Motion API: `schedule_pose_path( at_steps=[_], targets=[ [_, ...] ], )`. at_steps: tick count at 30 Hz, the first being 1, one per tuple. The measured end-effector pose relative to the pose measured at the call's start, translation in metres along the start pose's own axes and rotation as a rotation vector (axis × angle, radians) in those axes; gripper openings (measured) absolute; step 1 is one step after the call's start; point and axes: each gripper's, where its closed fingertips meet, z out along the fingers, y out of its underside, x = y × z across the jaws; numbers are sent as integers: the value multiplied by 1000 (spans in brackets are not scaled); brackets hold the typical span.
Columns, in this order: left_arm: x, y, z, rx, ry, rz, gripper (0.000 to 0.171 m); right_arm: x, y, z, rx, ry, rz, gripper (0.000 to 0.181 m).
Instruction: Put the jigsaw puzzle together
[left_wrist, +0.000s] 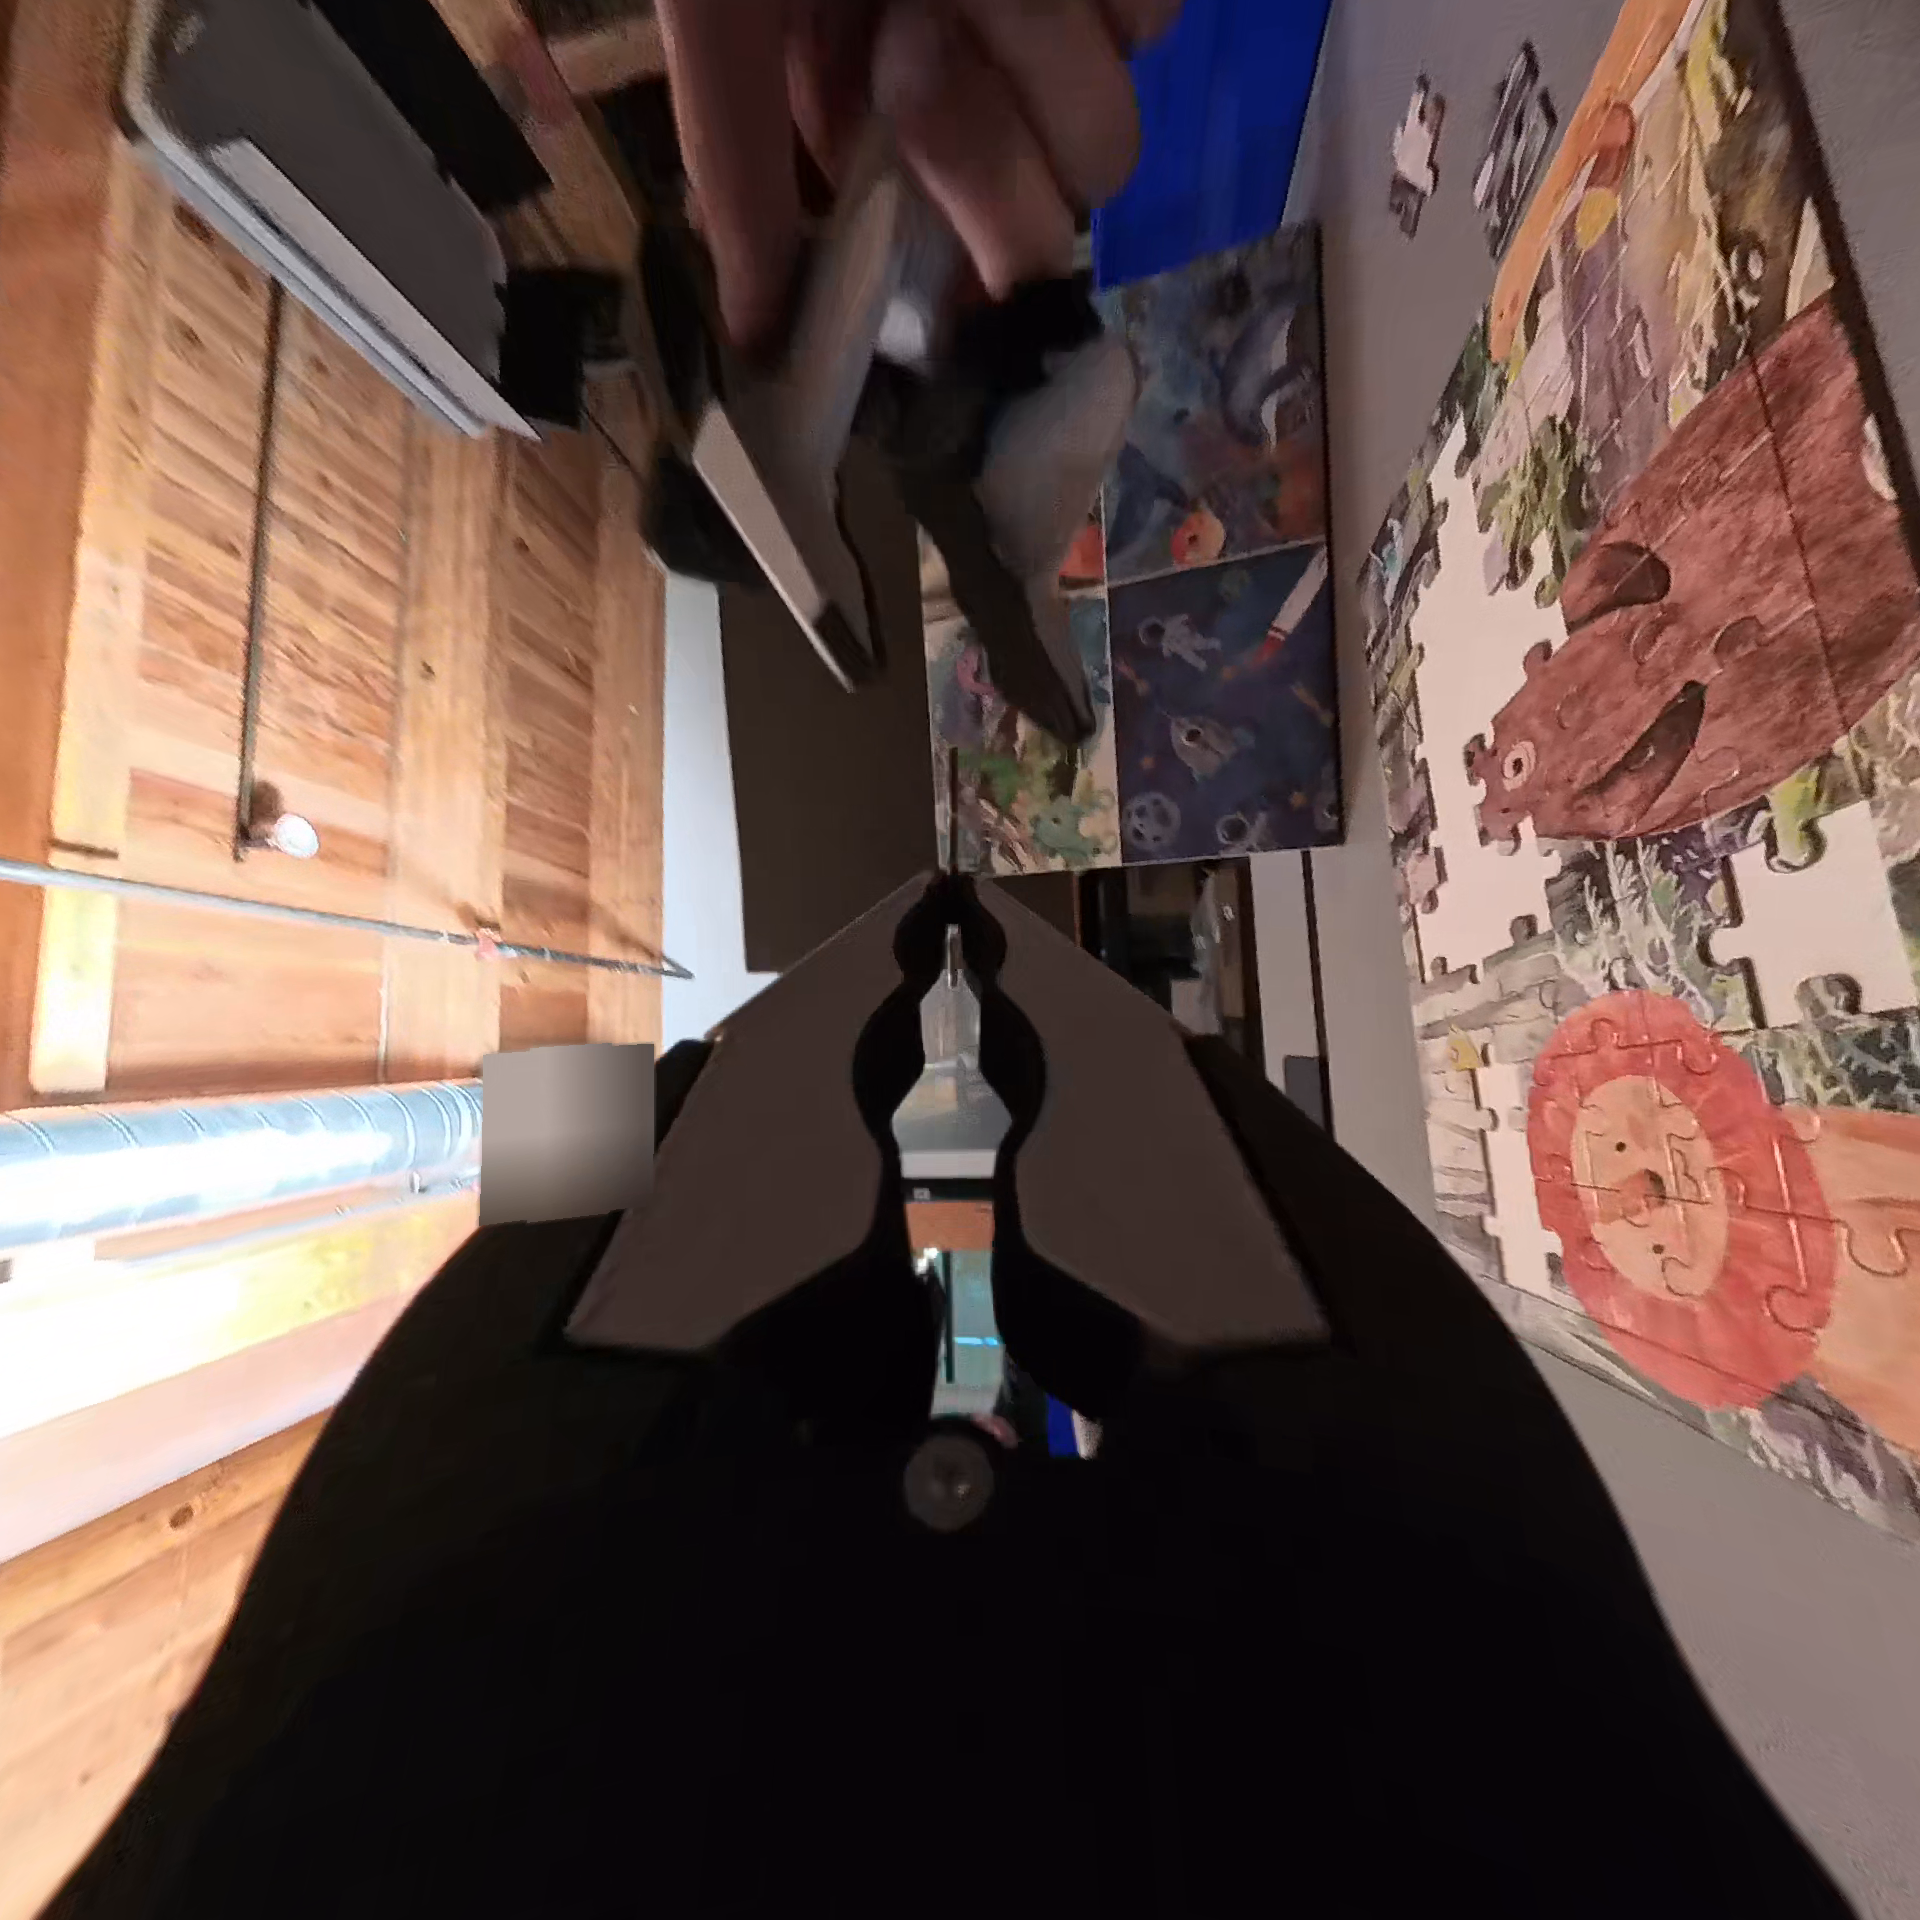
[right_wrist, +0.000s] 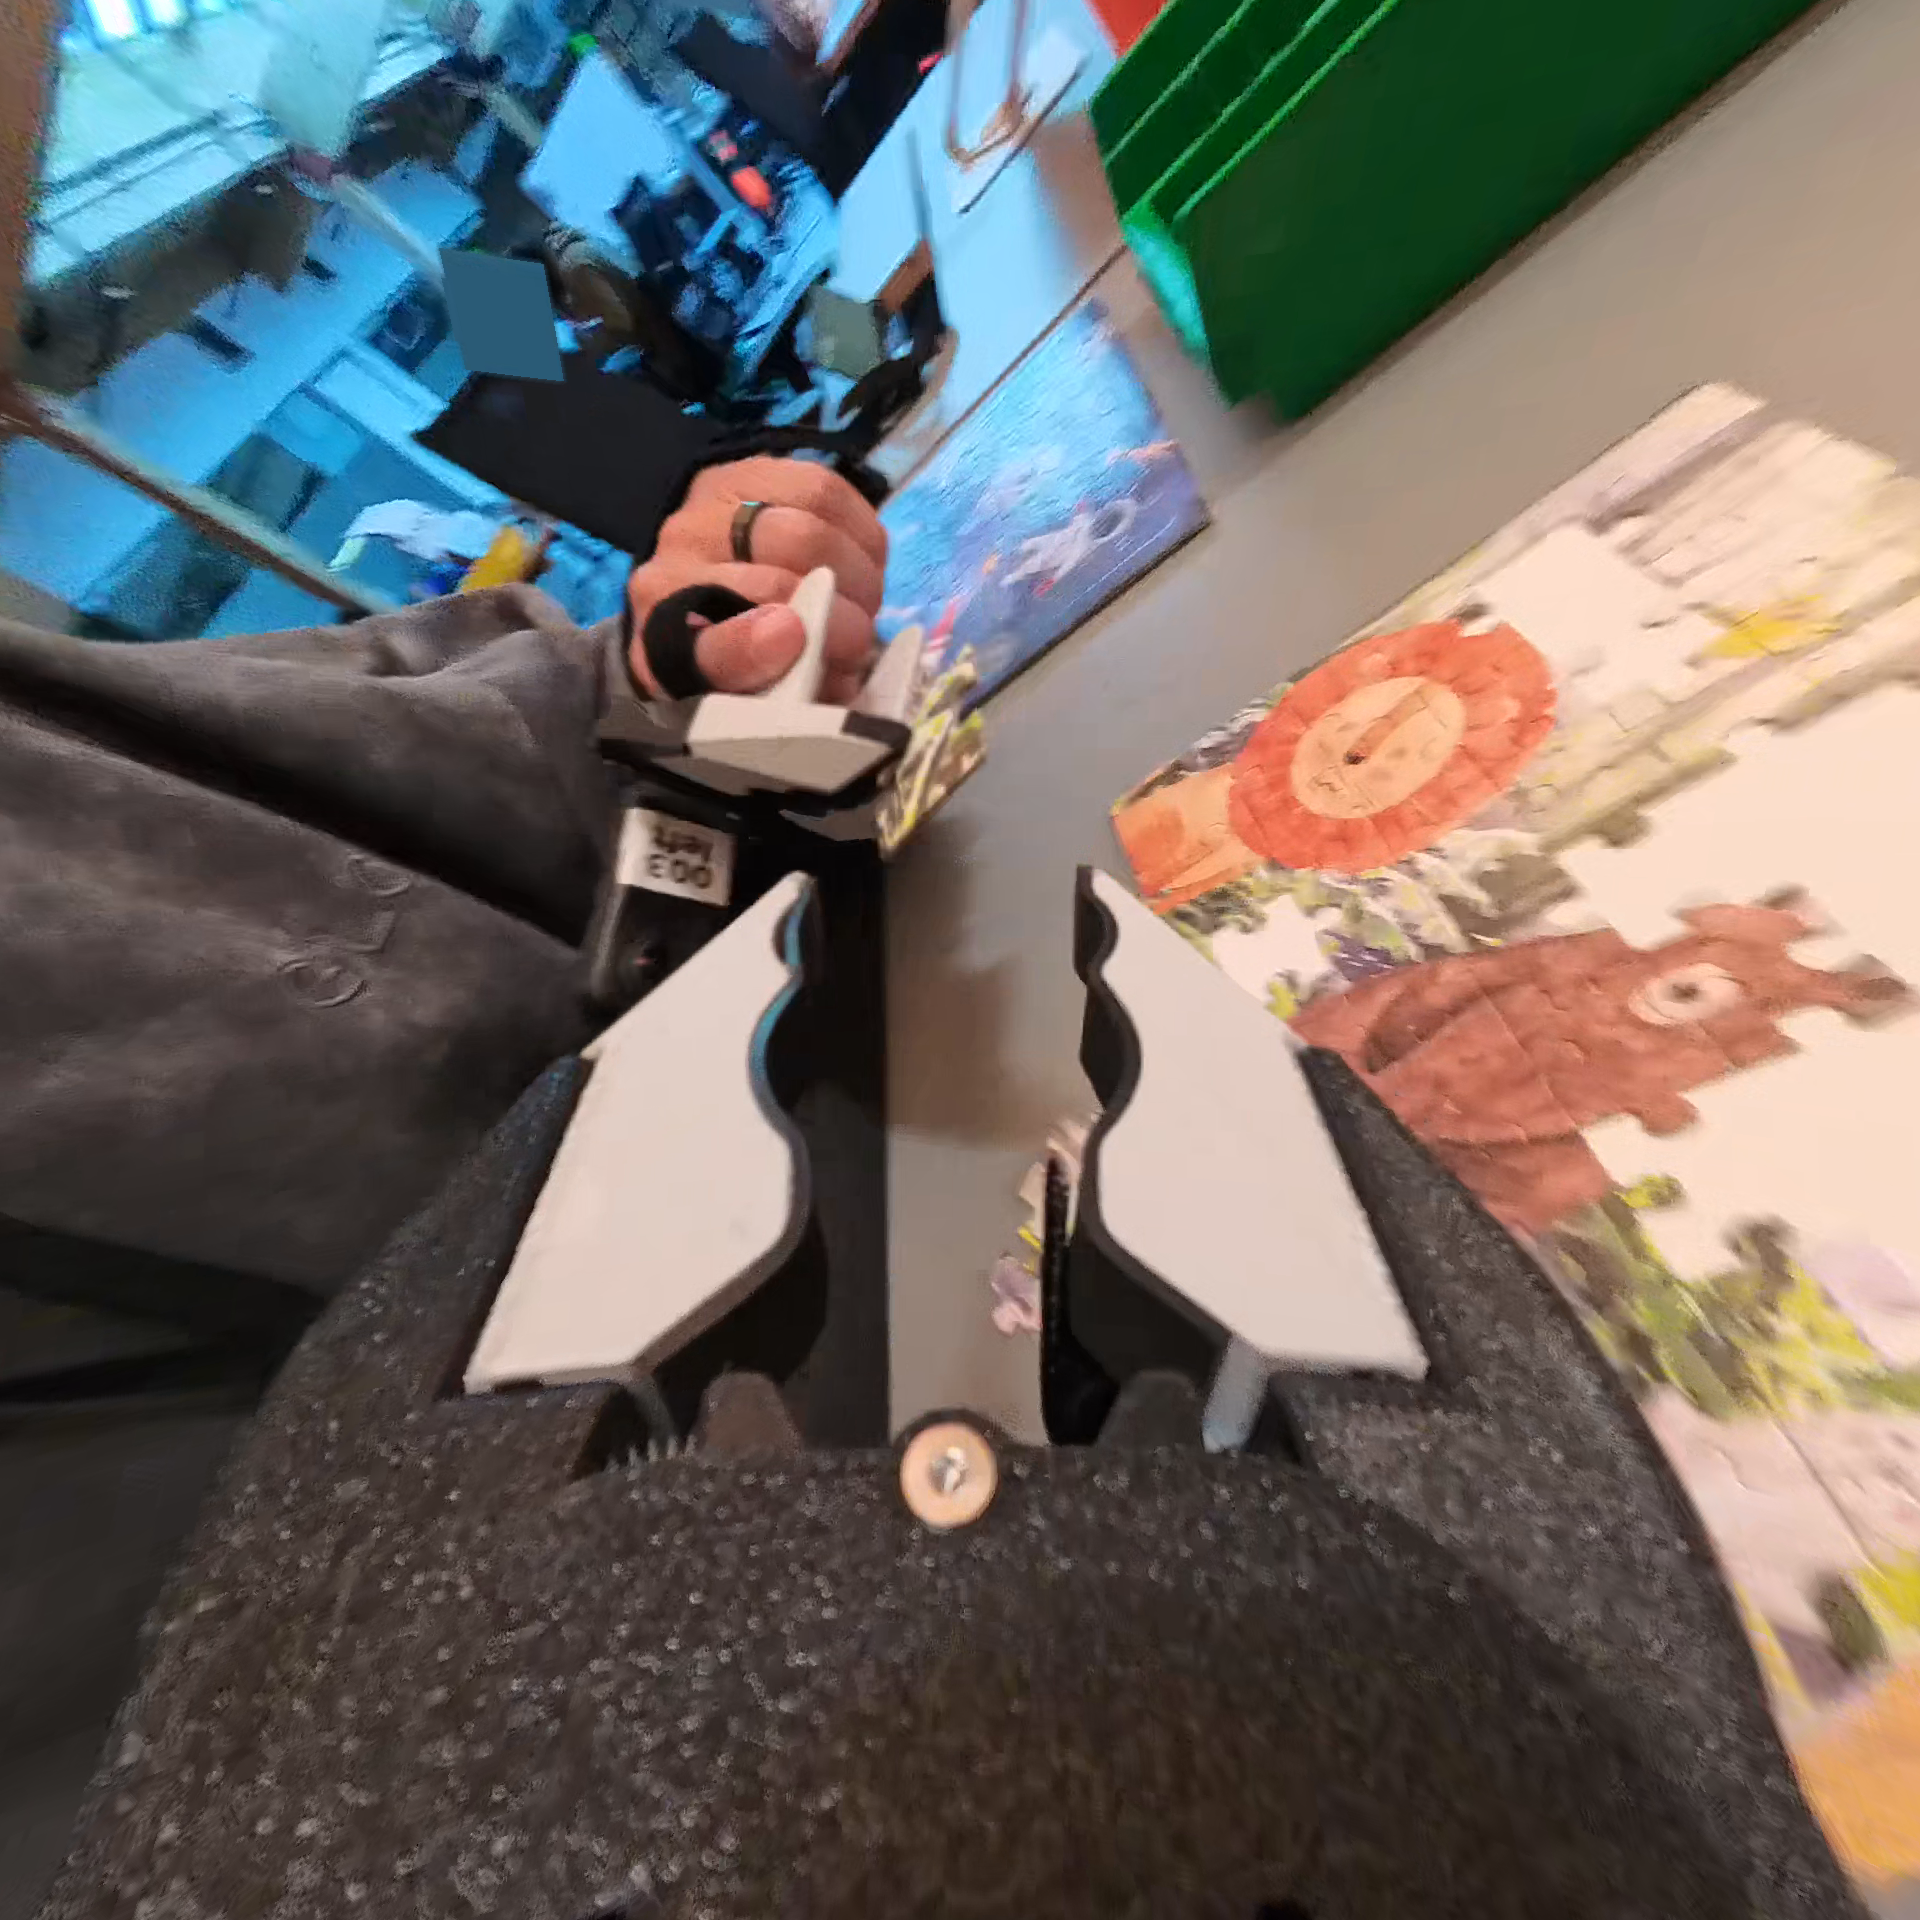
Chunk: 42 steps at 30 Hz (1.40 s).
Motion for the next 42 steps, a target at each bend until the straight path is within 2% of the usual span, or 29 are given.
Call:
schedule_pose_path(
  at_steps=[4, 6, 9, 12, 16, 18, 20, 21, 23, 25, 28, 32, 34, 36, 38, 40, 42],
  targets=[
    [-3, -13, -12, 63, -21, 49, 1, -27, -8, 13, 51, -271, 100, 33],
    [-5, -16, -16, 74, -35, 53, 1, -19, 1, 18, 24, -242, 108, 7],
    [-8, -3, -15, -3, -41, -38, 4, -24, 2, 16, 63, -289, 137, 2],
    [-10, 32, -8, -180, 7, -362, 0, -19, 18, 23, 50, -277, 159, 2],
    [6, 45, -6, -293, 138, -873, 2, -6, 2, 15, 264, -289, 239, 1],
    [20, 34, -7, -306, 253, -1228, 6, 9, -7, 4, 396, -257, 286, 1],
    [21, 11, -6, -242, 350, -1600, 13, 12, -9, -2, 449, -275, 305, 1],
    [20, 2, -5, -210, 381, -1736, 15, 10, -9, -4, 458, -283, 298, 1],
    [17, -8, -4, -170, 407, -1896, 17, 2, -9, -1, 438, -311, 283, 1],
    [21, -13, -4, -174, 437, -1893, 17, -9, -3, 8, 382, -355, 280, 1],
    [25, -14, -6, -195, 440, -1753, 15, -17, 7, 21, 312, -338, 254, 2],
    [27, 6, -9, -249, 414, -1750, 13, -12, 12, 25, 284, -286, 237, 2],
    [43, 22, -14, -351, 438, -1723, 13, -1, 15, 25, 279, -244, 270, 2],
    [70, 33, -24, -468, 508, -1649, 13, 28, 30, 31, 222, -90, 316, 1],
    [88, 19, -32, -451, 651, -1631, 17, 55, 45, 37, 173, 62, 358, 1],
    [96, 7, -34, -404, 693, -1589, 27, 69, 55, 43, 139, 149, 399, 2],
    [106, 9, -33, -433, 691, -1497, 41, 78, 65, 51, 85, 212, 404, 2]
  ],
)
